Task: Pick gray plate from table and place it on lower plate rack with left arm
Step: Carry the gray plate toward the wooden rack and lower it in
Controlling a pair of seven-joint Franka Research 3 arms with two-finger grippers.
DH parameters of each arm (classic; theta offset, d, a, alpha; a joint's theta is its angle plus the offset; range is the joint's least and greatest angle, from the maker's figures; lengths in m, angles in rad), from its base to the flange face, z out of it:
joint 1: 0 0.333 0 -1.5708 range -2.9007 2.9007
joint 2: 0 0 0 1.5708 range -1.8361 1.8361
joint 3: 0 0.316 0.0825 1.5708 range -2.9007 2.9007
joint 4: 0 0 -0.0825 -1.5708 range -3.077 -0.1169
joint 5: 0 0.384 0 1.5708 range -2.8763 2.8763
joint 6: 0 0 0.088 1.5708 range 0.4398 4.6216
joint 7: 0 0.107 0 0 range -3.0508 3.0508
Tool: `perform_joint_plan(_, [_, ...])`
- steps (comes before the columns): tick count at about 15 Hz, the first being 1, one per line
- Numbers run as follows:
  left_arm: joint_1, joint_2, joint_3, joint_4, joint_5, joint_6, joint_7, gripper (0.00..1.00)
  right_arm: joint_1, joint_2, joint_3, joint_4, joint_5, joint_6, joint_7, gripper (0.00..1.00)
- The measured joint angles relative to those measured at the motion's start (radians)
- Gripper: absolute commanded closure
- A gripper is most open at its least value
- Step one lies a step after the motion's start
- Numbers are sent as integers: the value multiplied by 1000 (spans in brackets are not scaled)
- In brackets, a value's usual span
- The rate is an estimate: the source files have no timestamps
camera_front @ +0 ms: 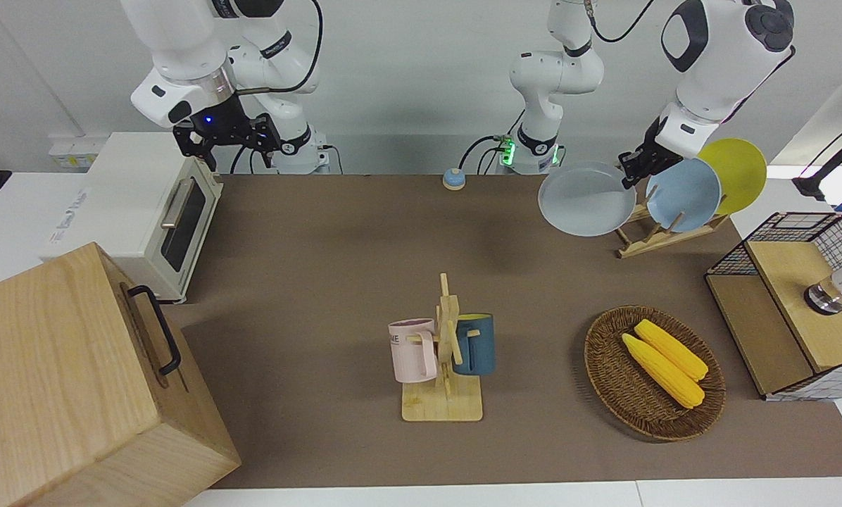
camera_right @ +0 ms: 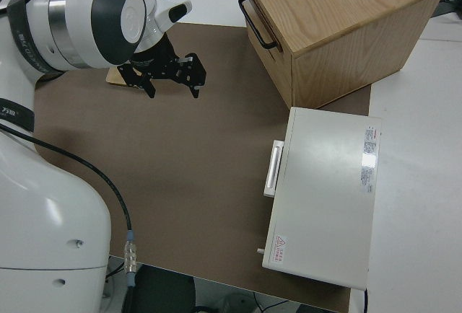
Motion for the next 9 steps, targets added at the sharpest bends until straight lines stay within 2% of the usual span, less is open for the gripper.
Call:
perform_joint_plan(2, [0, -5, 0, 3, 3, -13, 0, 1000, 0, 0, 0, 0, 0, 0, 0, 17])
perform_joint_plan(4, [0, -14, -1, 3, 53, -28, 0, 1000, 0, 0, 0, 0, 0, 0, 0, 17])
perform_joint_plan(9, [0, -37, -7, 3, 319, -83, -4, 1000, 0, 0, 0, 0, 0, 0, 0, 17])
